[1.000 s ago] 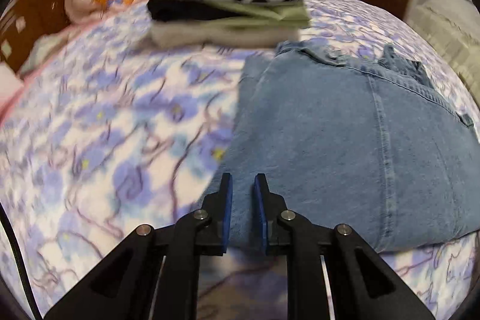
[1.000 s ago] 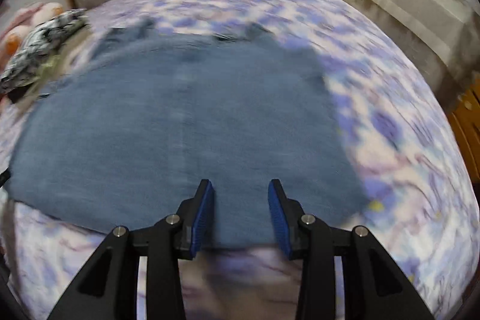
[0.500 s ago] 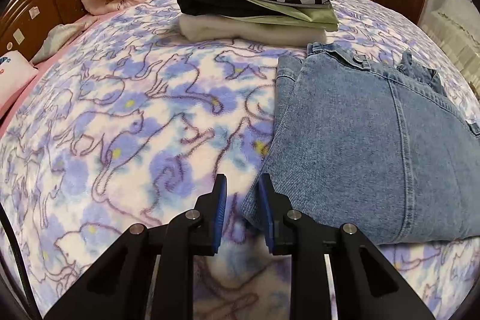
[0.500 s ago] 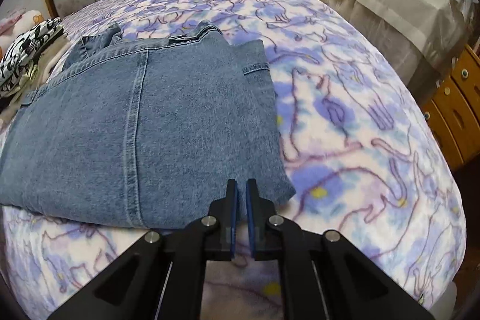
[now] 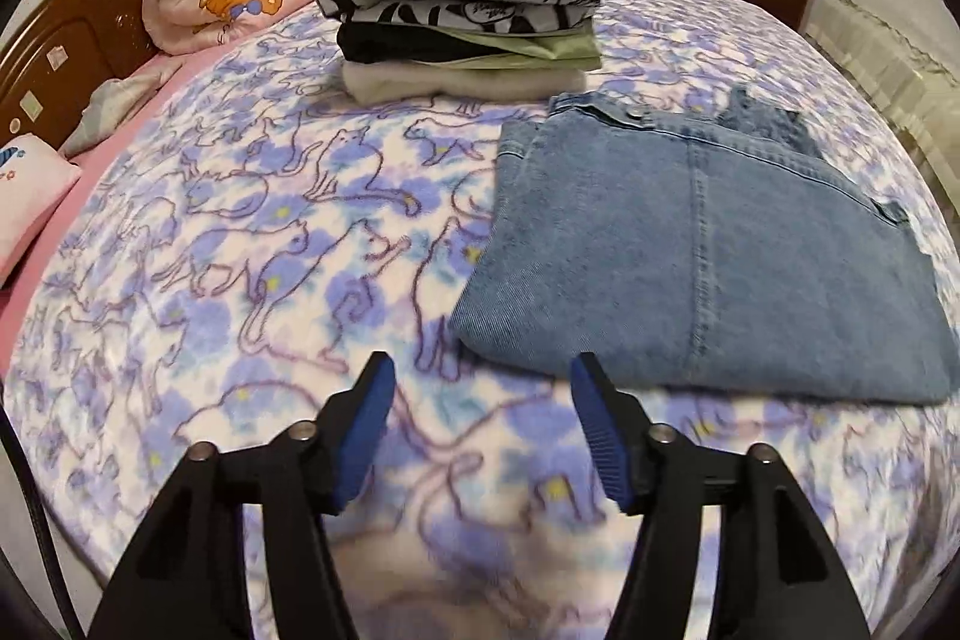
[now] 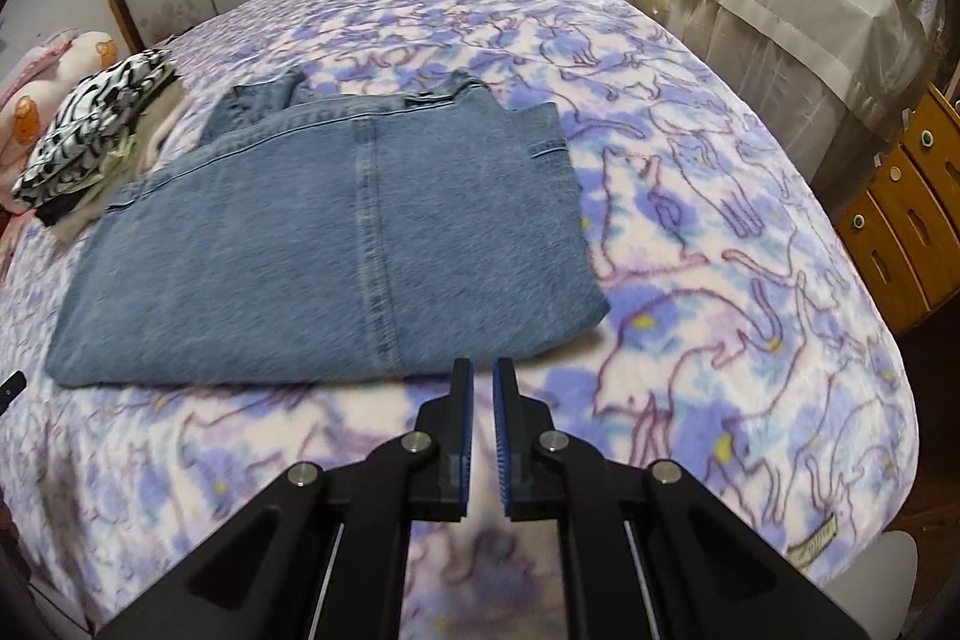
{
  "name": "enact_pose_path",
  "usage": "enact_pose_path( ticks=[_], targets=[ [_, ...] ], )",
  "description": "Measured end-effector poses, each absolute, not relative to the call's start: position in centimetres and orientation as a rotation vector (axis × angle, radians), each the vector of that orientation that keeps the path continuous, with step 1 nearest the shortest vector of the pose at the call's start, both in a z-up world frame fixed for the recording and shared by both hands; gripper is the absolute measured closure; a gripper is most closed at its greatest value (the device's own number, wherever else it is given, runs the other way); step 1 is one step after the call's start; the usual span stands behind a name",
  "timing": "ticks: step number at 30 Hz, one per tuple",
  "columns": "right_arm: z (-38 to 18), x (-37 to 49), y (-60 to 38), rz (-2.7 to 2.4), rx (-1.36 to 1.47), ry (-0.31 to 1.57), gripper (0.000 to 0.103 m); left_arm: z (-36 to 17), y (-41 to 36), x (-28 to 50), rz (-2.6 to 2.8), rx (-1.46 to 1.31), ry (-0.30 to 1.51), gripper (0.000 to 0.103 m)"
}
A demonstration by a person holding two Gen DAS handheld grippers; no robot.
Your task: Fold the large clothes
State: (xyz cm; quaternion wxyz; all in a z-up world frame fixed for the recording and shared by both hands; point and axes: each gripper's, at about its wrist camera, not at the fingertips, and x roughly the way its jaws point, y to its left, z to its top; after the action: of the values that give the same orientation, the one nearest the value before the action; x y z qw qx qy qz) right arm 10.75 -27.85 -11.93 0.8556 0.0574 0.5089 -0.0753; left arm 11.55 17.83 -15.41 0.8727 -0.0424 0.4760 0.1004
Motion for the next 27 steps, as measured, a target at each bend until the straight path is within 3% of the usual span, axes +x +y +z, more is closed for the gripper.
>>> enact_pose_path(
  ticks=[6,11,19,27],
  targets=[
    [-11.0,8.6,-25.6,-0.14,0.118,1.143,0.095,-13.5,16.4,8.3,0.14,-0.109,1.04,0.031],
    [-10.8,6.9,-23.7,-0.065,0.164,1.164,0.068,-12.5,15.4,6.3,0.046,-0.173,1.064,0.021],
    [-10.0,6.6,-20.2,0.013,0.192,1.129,0.067,-12.6,14.6,6.2,-0.052,-0.295,1.085,0.017],
    [-10.2,9.2,-17.0,0.032,0.19,1.012,0.067,-16.6,14.2,9.4,-0.124,-0.43,1.121,0.017]
  ],
)
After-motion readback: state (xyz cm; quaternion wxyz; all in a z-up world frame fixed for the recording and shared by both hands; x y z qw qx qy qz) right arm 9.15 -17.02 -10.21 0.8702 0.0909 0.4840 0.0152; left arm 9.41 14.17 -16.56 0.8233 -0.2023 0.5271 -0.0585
